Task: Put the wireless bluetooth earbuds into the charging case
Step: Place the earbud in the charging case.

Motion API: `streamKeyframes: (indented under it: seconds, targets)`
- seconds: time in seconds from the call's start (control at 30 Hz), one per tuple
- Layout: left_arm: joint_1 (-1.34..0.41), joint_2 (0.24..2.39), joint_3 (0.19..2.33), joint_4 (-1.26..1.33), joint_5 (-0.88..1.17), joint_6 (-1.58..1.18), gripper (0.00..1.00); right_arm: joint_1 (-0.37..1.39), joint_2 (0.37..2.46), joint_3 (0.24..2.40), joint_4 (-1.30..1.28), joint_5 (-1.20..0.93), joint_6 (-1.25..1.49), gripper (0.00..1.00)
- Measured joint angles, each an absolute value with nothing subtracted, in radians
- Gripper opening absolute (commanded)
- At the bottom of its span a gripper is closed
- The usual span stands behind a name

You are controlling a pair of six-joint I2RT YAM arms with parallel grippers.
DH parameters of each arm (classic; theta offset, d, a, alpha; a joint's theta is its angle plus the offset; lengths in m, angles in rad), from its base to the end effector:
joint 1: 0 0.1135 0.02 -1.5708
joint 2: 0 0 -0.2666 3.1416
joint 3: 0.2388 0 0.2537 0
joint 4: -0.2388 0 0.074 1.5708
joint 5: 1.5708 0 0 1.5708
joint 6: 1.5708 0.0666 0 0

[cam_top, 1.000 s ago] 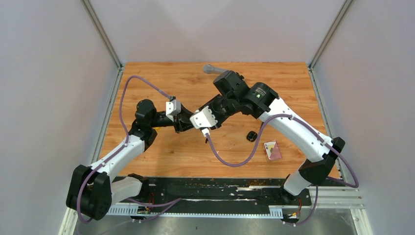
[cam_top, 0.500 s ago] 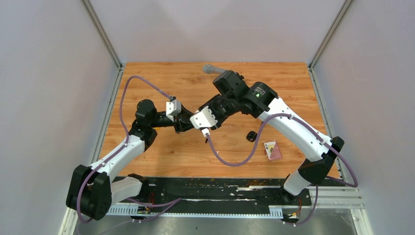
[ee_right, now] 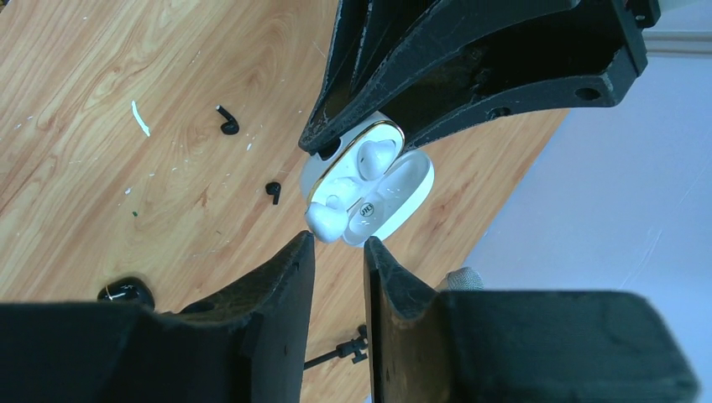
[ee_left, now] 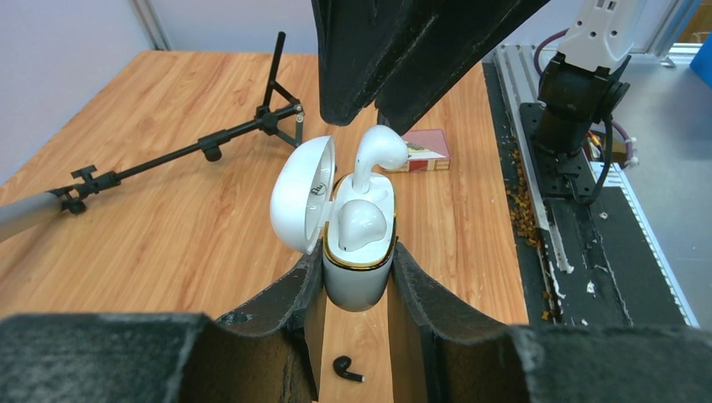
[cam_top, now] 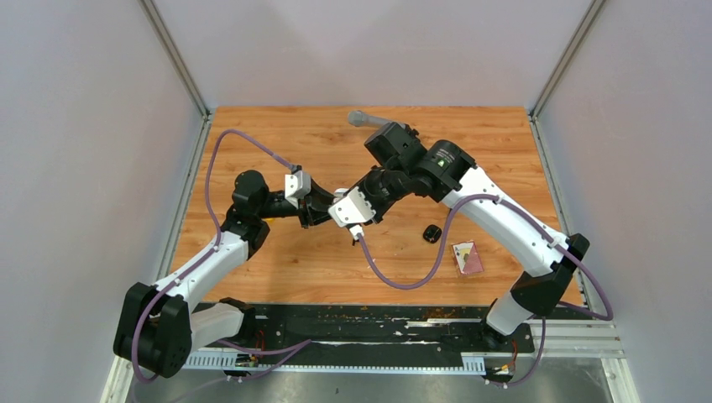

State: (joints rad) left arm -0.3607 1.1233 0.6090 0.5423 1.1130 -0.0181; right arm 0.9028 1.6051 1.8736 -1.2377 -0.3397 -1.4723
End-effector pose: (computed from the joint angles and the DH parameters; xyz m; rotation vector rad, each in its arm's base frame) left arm 0.2149 -0.1449 0.2877 1.1324 1.2391 -1.1377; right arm 0.1859 0.2715 0.3904 -2.3375 0.8009 0.1911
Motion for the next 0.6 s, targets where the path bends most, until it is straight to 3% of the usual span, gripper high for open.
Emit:
streamKeyframes:
  seconds: [0.6]
  targets:
    - [-0.360, 1.123, 0.611, 0.535, 1.105, -0.011, 0.00, 0.902, 1.664, 1.929, -1.293, -0.370, -1.482, 0.18]
